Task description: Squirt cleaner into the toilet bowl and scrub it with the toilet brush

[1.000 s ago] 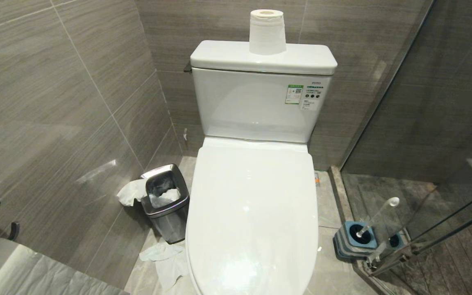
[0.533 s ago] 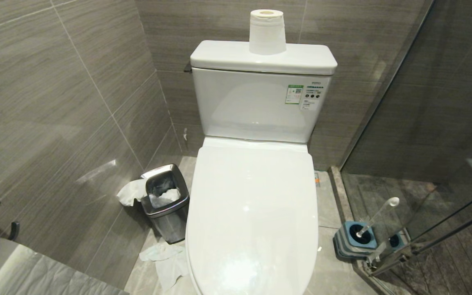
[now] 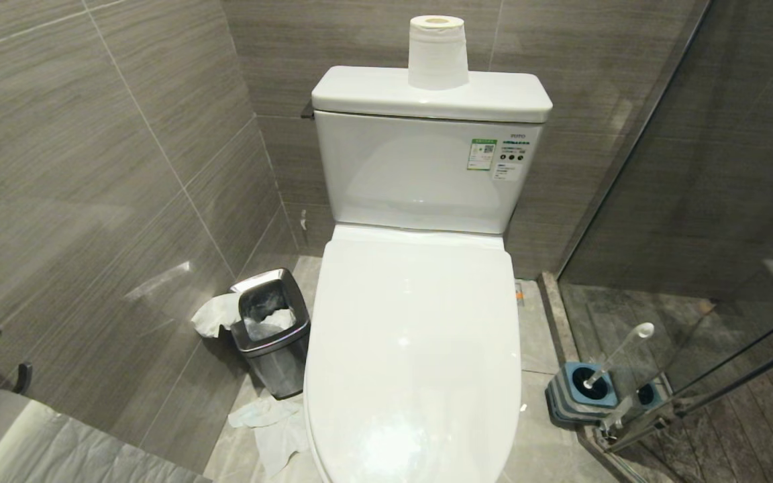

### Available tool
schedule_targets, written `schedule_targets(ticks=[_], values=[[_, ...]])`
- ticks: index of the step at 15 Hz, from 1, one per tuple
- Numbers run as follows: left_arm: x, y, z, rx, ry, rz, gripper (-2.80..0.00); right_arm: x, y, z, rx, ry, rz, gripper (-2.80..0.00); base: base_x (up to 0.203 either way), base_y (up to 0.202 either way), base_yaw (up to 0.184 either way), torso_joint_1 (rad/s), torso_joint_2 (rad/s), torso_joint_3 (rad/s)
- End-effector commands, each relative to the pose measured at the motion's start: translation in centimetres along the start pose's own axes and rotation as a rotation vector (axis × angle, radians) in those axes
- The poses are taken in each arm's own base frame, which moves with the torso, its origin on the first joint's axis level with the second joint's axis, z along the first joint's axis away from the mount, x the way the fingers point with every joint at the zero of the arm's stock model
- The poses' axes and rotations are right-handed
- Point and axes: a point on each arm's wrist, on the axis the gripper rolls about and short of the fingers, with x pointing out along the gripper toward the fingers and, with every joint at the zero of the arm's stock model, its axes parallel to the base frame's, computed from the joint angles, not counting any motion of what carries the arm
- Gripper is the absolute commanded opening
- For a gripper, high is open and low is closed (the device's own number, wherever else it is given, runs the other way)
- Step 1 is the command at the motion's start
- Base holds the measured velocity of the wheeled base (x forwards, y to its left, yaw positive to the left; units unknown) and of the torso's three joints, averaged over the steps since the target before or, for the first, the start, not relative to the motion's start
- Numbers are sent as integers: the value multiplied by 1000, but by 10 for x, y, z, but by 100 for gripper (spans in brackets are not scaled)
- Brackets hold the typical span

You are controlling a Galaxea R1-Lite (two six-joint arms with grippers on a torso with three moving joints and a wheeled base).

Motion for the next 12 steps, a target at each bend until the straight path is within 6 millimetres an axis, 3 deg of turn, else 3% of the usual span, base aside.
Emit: schedule_targets(ticks=[1,12], values=[[0,0,-1,0,5,0,-280,0,0,0,-1,0,1,-280,0,0,0,0,0,0],[0,0,-1,0,5,0,-280,0,0,0,-1,0,1,-280,0,0,0,0,0,0]])
